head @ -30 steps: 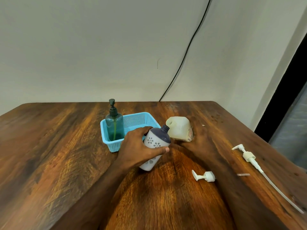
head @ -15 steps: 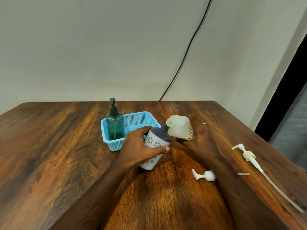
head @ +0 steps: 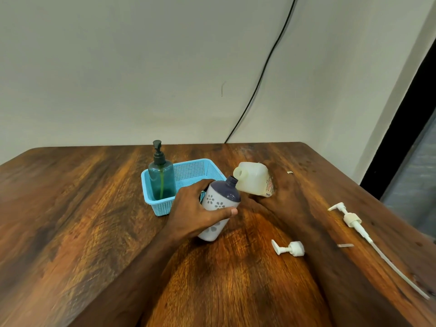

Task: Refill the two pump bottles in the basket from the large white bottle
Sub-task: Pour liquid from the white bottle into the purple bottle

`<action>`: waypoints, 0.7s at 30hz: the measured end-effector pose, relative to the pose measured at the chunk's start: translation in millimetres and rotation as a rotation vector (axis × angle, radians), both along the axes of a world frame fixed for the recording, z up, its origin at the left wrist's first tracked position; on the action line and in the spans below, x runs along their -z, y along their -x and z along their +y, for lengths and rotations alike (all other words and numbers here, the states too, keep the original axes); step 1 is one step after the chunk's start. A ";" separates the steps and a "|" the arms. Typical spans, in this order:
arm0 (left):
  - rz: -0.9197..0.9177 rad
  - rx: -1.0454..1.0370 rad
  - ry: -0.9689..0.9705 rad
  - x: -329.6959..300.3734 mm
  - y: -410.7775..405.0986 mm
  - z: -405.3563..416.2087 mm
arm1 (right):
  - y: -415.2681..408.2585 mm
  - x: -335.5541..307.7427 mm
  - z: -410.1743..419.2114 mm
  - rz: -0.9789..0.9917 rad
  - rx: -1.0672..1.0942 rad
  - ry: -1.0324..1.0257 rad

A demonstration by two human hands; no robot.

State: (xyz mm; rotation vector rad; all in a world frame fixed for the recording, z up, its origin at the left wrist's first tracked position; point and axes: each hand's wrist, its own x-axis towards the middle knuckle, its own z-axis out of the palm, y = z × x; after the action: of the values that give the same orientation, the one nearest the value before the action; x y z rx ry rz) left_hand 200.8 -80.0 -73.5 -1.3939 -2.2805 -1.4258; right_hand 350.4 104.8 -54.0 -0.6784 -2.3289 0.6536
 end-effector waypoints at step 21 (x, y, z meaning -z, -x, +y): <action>-0.022 0.035 -0.031 -0.8 1.3 0.5 | -4.1 -9.9 -7.5 -0.012 0.015 -0.028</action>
State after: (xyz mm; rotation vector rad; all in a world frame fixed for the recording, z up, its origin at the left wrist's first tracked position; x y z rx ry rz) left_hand 199.5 -79.5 -72.7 -1.4228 -2.2475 -1.4873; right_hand 354.5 97.3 -44.1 -0.6889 -2.3375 0.6107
